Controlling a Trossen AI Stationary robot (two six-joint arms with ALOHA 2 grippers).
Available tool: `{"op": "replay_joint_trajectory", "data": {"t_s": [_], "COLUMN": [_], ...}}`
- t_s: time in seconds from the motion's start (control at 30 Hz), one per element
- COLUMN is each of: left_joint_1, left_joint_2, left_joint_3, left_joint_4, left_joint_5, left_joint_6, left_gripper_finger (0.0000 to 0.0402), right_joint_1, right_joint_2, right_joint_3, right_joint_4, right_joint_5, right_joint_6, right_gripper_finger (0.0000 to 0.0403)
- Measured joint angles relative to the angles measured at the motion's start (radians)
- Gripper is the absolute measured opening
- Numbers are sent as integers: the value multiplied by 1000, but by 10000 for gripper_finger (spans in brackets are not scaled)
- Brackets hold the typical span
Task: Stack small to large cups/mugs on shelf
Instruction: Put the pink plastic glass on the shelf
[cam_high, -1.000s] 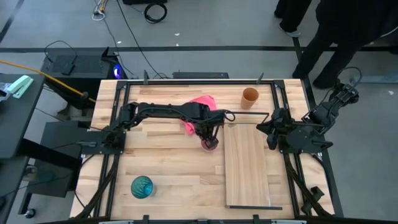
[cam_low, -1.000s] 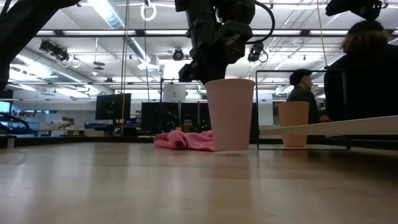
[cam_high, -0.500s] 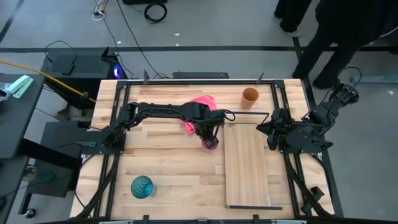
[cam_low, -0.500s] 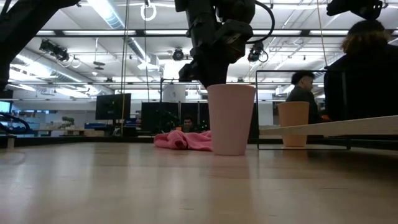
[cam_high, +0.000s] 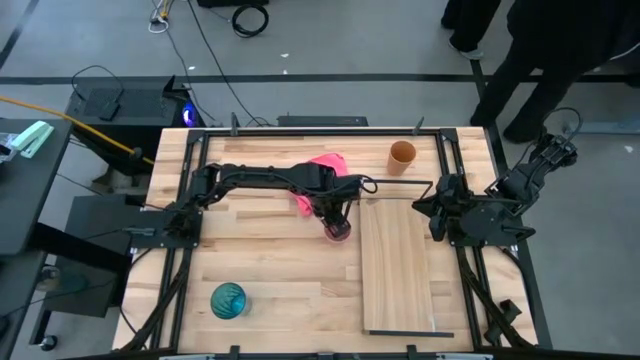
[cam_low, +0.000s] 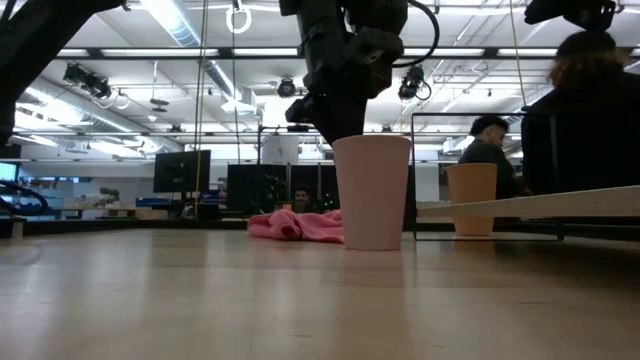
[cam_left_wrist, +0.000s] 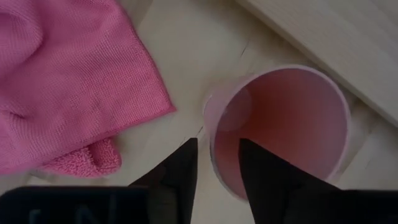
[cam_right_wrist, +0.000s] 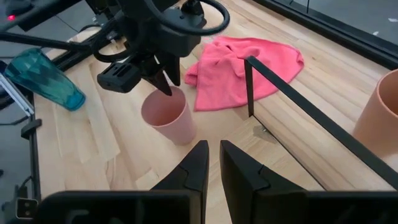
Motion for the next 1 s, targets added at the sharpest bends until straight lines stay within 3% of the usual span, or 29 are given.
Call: {"op": "replay_joint_trajectory", "data": {"t_s": [0.3,0.43,0.7,1.0], "left_joint_1": [24,48,99,119], "left_joint_2": [-90,-160,-325,-469], "left_joint_3": [24,24,24,24], "left_joint_4": [-60,-120,-225,-408], "left_joint_5": [-21,-55,-216,-417], "left_joint_6": [4,45,45,-9], "left_gripper_finger": [144,147,133,126], "right_joint_1": [-112,-172,-314,-505], "right_joint_2": [0,0,19,122], "right_joint_3": [0,0,0,0], "right_joint_4": [25,109,282,469], "right_joint_5": [-39,-98,-242,-483], "right_joint_6": [29,-69,-244,-442], "right_gripper_finger": [48,48,48,48]}}
